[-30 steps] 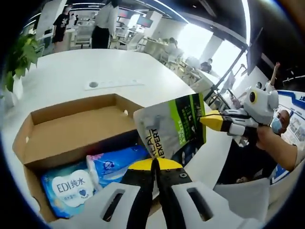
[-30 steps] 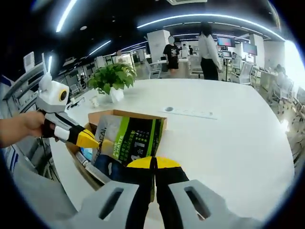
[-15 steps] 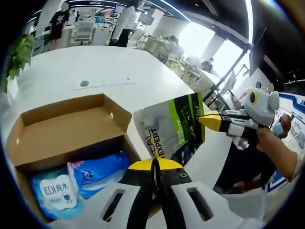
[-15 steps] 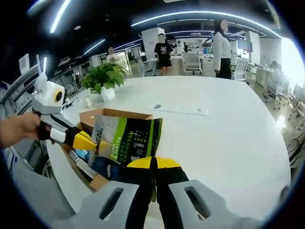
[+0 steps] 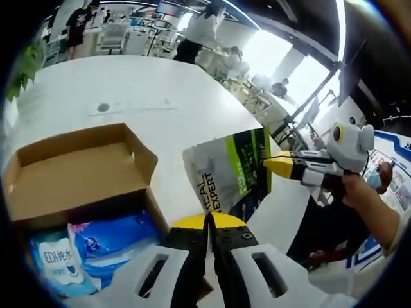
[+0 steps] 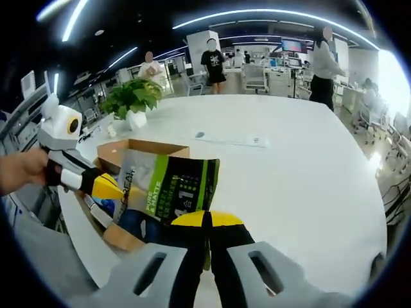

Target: Operate the shoe box by opening the lid, removing the specified soft item, and placing it in the target area until the item is outside and the box remains undamaged.

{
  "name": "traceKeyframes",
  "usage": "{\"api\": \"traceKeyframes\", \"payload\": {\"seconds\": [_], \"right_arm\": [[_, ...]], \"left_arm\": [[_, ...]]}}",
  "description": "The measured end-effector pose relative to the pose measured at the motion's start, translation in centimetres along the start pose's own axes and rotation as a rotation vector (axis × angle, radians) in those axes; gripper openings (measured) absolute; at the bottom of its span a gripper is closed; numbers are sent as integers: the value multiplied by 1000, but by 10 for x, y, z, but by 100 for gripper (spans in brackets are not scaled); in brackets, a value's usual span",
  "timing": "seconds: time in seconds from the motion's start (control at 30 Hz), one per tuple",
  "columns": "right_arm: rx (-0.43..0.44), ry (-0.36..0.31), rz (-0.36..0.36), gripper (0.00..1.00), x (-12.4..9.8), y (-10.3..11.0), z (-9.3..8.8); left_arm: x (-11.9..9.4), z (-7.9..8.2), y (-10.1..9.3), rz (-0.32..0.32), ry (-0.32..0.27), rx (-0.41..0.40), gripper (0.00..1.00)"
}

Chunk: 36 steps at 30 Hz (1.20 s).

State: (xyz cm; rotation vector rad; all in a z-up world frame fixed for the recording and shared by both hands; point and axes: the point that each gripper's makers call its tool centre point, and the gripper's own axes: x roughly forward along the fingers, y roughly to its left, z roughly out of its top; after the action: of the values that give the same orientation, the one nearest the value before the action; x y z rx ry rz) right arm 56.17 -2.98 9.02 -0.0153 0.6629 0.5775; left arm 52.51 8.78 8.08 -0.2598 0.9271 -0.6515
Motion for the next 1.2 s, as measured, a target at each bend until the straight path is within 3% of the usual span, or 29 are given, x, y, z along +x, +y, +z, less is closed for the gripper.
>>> {"api": "traceKeyframes", "payload": {"seconds": [0.17, 0.6, 0.93, 1.2], "right_arm": [[-2, 25, -10, 0, 6, -8, -12], [-3, 102, -14, 0, 31, -25, -40], [21, 103, -17, 0, 47, -39, -50], [20, 98, -21, 0, 60, -44, -55]], "left_arm": [[15, -1, 2, 14, 18, -3, 0], [48, -9, 19, 80, 101, 86, 0], [67, -5, 29, 94, 125, 158, 0], [80, -10, 36, 147, 179, 317, 0]]}}
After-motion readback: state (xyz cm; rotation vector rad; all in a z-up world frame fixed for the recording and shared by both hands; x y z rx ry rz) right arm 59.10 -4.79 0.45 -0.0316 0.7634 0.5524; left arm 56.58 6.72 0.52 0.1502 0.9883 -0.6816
